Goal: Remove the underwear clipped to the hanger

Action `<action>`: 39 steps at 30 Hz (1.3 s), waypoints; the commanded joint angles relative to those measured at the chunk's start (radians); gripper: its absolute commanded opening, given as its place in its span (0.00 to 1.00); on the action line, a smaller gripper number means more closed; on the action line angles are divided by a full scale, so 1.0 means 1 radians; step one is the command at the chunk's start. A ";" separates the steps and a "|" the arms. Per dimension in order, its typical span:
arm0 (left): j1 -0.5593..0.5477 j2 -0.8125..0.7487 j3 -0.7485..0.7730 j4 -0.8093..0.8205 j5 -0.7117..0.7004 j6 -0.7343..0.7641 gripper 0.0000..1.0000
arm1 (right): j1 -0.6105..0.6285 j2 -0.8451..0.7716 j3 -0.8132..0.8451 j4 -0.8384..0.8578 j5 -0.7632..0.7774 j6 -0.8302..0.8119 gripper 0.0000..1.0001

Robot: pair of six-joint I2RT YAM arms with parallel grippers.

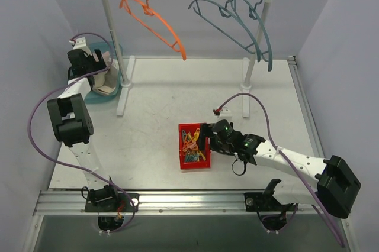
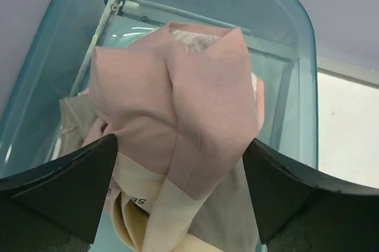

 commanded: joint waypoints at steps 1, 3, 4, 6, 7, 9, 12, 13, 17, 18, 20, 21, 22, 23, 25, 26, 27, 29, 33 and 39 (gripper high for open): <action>0.010 -0.026 0.032 0.057 0.004 0.000 0.94 | -0.009 0.018 -0.003 0.046 -0.011 -0.012 0.82; 0.010 -0.038 0.034 0.052 -0.001 -0.003 0.94 | -0.010 0.023 -0.006 0.052 -0.013 -0.013 0.82; 0.008 -0.044 0.028 0.057 -0.001 -0.004 0.94 | -0.009 0.021 -0.008 0.053 -0.013 -0.015 0.82; 0.008 -0.078 0.012 0.072 -0.001 -0.027 0.94 | -0.010 0.007 -0.012 0.053 -0.011 -0.013 0.82; 0.005 -0.093 -0.007 0.086 -0.001 -0.030 0.94 | -0.009 0.001 -0.014 0.055 -0.011 -0.016 0.82; 0.001 -0.145 -0.026 0.086 -0.024 -0.044 0.94 | -0.010 -0.022 -0.020 0.056 -0.008 -0.018 0.82; -0.007 -0.223 -0.067 0.057 -0.085 -0.078 0.94 | -0.009 -0.068 -0.026 0.059 -0.002 -0.028 0.83; -0.008 -0.248 -0.081 0.037 -0.100 -0.095 0.94 | -0.007 -0.085 -0.032 0.062 0.001 -0.030 0.84; -0.021 -0.380 -0.204 0.000 -0.113 -0.187 0.94 | -0.010 -0.154 -0.047 0.064 0.027 -0.038 0.85; -0.036 -0.426 -0.219 -0.016 -0.097 -0.197 0.94 | -0.009 -0.177 -0.051 0.061 0.030 -0.036 0.86; -0.053 -0.469 -0.232 -0.099 -0.084 -0.233 0.94 | -0.010 -0.197 -0.060 0.061 0.035 -0.030 0.89; -0.067 -0.509 -0.253 -0.122 -0.059 -0.243 0.94 | -0.009 -0.214 -0.061 0.059 0.038 -0.025 0.90; -0.076 -0.533 -0.264 -0.180 -0.019 -0.259 0.94 | -0.012 -0.223 -0.063 0.059 0.041 -0.022 0.94; -0.087 -0.558 -0.276 -0.205 -0.005 -0.285 0.94 | -0.010 -0.240 -0.063 0.055 0.044 -0.018 0.97; -0.122 -0.647 -0.346 -0.218 0.067 -0.302 0.94 | -0.012 -0.257 -0.061 0.046 0.053 -0.007 1.00; -0.137 -0.679 -0.368 -0.225 0.084 -0.308 0.94 | -0.010 -0.270 -0.054 0.029 0.058 -0.007 1.00; -0.157 -0.743 -0.402 -0.257 0.090 -0.311 0.94 | -0.010 -0.280 -0.049 0.020 0.061 -0.009 1.00; -0.208 -0.809 -0.435 -0.277 0.133 -0.317 0.94 | -0.010 -0.306 -0.034 -0.014 0.085 -0.002 1.00; -0.304 -1.025 -0.534 -0.313 0.203 -0.343 0.94 | -0.009 -0.364 -0.011 -0.086 0.138 0.008 1.00; -0.488 -1.256 -0.636 -0.339 0.277 -0.357 0.94 | -0.007 -0.424 0.015 -0.132 0.181 0.008 1.00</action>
